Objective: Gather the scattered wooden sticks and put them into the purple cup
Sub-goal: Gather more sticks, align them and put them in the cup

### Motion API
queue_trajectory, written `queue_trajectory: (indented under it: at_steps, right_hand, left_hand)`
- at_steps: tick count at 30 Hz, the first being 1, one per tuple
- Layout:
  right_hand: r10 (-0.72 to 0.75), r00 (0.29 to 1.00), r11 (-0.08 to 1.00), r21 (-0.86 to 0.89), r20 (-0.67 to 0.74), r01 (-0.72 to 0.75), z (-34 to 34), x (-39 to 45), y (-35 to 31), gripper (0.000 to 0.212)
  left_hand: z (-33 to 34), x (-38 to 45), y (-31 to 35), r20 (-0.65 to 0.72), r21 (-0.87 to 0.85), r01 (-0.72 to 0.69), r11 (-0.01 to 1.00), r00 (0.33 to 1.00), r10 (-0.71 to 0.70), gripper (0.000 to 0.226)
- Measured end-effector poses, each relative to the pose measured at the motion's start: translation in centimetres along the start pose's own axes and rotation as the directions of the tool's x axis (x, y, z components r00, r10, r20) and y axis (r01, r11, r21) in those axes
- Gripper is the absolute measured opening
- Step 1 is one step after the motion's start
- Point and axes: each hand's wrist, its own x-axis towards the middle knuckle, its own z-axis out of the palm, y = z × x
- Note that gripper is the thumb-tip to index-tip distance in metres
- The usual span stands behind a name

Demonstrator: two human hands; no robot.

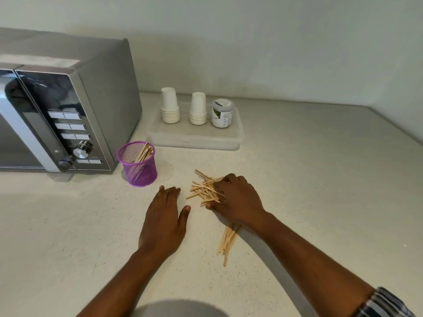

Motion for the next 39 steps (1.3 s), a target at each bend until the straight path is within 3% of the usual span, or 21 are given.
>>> queue_trajectory:
  at_steps: [4, 6, 14, 19, 24, 27, 31, 34, 39]
  right_hand:
    - [-0.020, 0.996, 0.997, 0.067, -0.086, 0.026, -0.2, -0.1, 0.2, 0.034]
    - [-0.032, 0.993, 0.996, 0.082, -0.117, 0.042, -0.3, -0.1, 0.2, 0.028]
    - [-0.079, 0.976, 0.991, 0.094, -0.201, 0.100, -0.2, 0.0, 0.2, 0.022]
    - [-0.060, 0.963, 0.963, 0.238, -0.265, 0.125, -0.4, 0.1, 1.0, 0.026]
    - [0.070, 0.964, 0.865, 0.496, -0.255, 0.069, -1.2, 0.5, 2.1, 0.030]
    - [0.137, 0.962, 0.796, 0.604, -0.238, 0.036, -1.7, 1.0, 2.3, 0.031]
    - [0.165, 0.956, 0.705, 0.706, -0.243, 0.058, -2.3, 1.4, 2.3, 0.029]
    - [0.163, 0.956, 0.709, 0.703, -0.243, 0.058, -2.0, 1.4, 1.9, 0.027]
    - [0.173, 0.939, 0.725, 0.684, -0.296, 0.082, -1.2, 1.4, 0.8, 0.022]
  left_hand:
    - [0.1, -0.1, 0.0, -0.001, 0.014, -0.023, 1.000, 1.000, 0.023, 0.064]
    - [0.1, -0.1, 0.0, 0.004, 0.015, -0.018, 1.000, 1.000, 0.018, 0.067]
    - [0.8, 0.2, -0.3, 0.030, 0.014, 0.056, 0.998, 0.998, -0.057, 0.085]
    - [0.4, 0.2, 0.3, 0.032, -0.044, 0.071, 0.997, 0.997, -0.070, 0.087]
    - [-0.3, -0.6, 3.0, 0.015, -0.312, 0.036, 0.949, 0.999, -0.033, 0.086]
    - [0.1, -0.2, 5.7, 0.028, -0.549, 0.043, 0.835, 0.999, -0.033, 0.083]
    - [0.9, 2.3, 9.0, 0.140, -0.842, 0.194, 0.502, 0.980, -0.144, 0.077]
    - [1.8, 4.3, 10.4, 0.185, -0.926, 0.231, 0.298, 0.967, -0.175, 0.059]
    - [2.6, 5.8, 11.7, 0.179, -0.964, 0.230, 0.131, 0.931, -0.319, 0.039]
